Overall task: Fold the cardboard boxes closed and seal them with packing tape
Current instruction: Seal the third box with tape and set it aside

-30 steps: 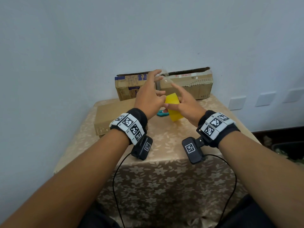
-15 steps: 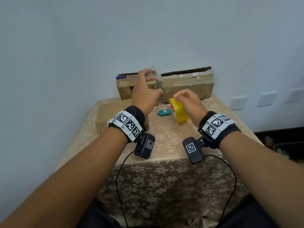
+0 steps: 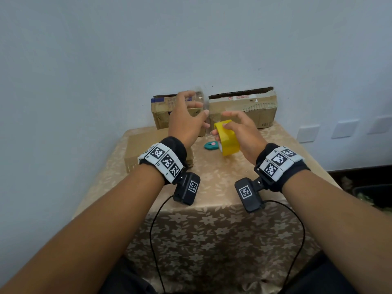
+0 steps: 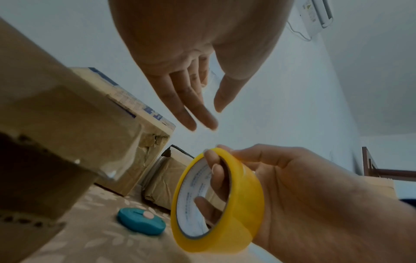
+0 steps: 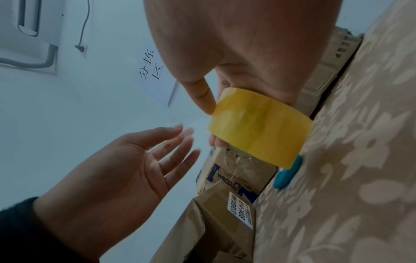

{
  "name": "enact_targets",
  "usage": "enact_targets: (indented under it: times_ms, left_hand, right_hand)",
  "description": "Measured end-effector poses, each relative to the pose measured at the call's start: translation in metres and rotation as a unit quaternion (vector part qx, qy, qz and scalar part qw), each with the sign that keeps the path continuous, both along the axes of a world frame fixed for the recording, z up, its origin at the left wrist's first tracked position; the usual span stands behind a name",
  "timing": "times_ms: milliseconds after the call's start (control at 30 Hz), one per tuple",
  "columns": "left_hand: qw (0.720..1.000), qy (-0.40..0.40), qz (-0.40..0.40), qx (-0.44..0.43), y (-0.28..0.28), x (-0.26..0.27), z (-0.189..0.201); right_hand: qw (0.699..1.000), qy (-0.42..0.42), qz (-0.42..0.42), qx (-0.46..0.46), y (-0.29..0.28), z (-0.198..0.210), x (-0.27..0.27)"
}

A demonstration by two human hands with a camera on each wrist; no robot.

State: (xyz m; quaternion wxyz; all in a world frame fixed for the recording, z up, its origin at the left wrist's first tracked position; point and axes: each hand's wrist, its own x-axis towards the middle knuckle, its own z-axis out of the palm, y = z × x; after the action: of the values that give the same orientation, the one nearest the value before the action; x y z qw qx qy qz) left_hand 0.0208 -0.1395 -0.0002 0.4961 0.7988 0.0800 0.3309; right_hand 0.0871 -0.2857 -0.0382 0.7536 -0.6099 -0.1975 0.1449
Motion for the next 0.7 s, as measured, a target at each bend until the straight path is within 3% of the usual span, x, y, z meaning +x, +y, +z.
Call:
enact_targets:
  times_ms: [133, 333, 700]
  left_hand:
    - [0.999, -0.030, 0.036, 0.003, 0.006, 0.002, 0.003]
    - [0.999, -0.031, 0.028, -0.016, 0.007, 0.002, 0.003]
    - [0.998, -0.045, 0.033, -0.036, 0.014, 0.001, 0.006]
  right_hand:
    - [1.000, 0.000, -0.014, -0.009, -0.002, 0.000, -0.001]
    - [0.999, -0.034, 0.032, -0.010, -0.004, 0.000, -0.006]
    - [0.997, -0.048, 0.040, -0.033, -0.004, -0.002, -0.005]
